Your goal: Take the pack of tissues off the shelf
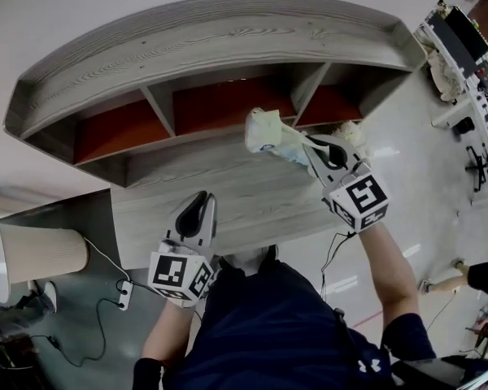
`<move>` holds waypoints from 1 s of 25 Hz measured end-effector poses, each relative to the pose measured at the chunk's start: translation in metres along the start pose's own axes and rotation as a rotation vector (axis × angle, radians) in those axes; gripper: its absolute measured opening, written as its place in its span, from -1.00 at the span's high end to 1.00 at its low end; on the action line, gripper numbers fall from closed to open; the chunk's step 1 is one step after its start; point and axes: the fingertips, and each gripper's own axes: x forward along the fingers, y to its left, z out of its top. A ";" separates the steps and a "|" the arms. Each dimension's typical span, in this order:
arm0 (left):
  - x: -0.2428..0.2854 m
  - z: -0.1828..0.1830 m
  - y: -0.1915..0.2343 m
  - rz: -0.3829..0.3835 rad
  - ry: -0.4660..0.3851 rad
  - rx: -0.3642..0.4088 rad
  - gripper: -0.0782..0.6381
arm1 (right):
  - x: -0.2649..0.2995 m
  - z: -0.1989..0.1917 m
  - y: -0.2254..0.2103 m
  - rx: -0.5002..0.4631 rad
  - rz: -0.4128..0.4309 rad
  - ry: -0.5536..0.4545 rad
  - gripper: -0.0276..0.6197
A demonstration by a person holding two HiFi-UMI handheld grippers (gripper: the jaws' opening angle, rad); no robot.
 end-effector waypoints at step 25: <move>-0.015 -0.027 0.018 0.087 0.094 0.003 0.62 | 0.032 -0.206 0.078 0.067 -0.013 0.206 0.88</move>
